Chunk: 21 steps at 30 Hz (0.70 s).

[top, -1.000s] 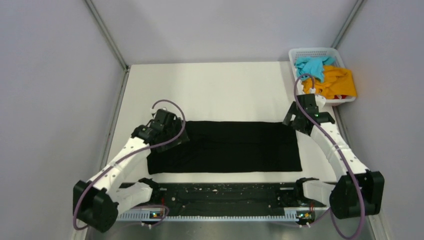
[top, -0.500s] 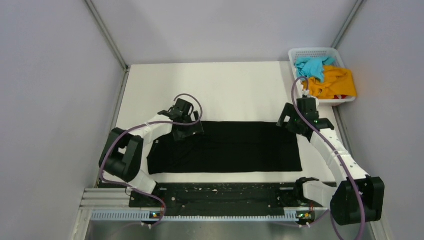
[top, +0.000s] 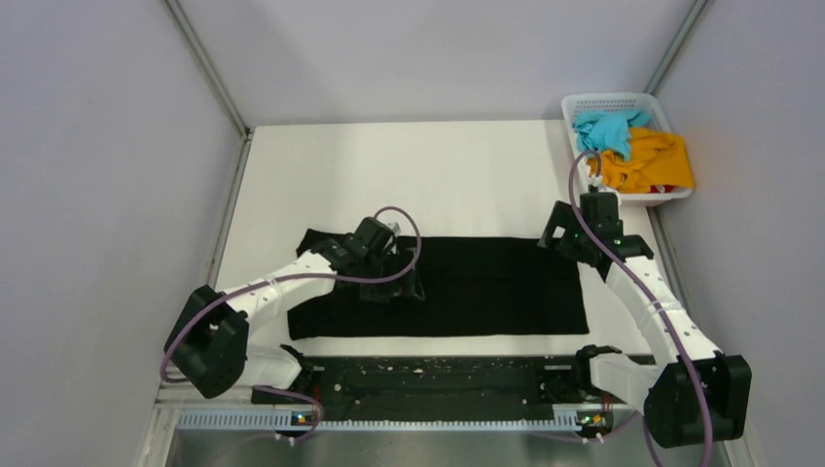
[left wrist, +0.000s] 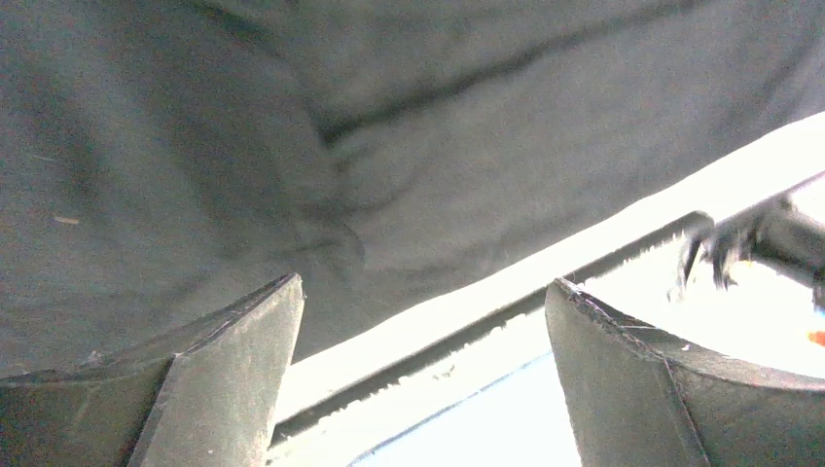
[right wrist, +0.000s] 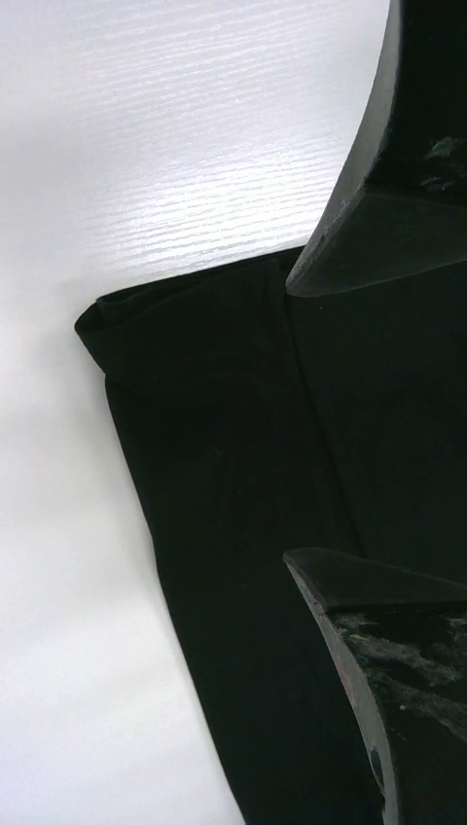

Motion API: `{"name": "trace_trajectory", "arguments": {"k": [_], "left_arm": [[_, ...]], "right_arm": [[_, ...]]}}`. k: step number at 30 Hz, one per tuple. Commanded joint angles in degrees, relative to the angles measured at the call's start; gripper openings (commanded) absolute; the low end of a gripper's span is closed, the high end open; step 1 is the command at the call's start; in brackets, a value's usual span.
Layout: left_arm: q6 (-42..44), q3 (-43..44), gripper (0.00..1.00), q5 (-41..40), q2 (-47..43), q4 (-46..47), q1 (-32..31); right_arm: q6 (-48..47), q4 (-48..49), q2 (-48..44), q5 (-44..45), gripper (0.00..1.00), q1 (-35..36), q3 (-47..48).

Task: Fold and stack the t-shirts
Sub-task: Fold the other side of the tshirt into a rectangle, then rotate the tshirt 90 degrees

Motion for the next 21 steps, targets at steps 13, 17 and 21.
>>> {"name": "trace_trajectory", "arguments": {"k": [13, 17, 21], "left_arm": [[-5.32, 4.36, 0.99, -15.37, -6.98, -6.27, -2.42], [-4.16, 0.34, 0.99, -10.90, -5.08, 2.13, 10.27], [-3.86, 4.17, 0.99, -9.51, 6.55, 5.24, 16.05]], "right_arm": [[-3.50, 7.35, -0.55, -15.54, 0.99, 0.73, -2.92], [-3.87, 10.94, 3.85, -16.80, 0.99, 5.84, -3.20], [-2.90, 14.70, 10.77, -16.87, 0.99, 11.13, -2.79]]}}
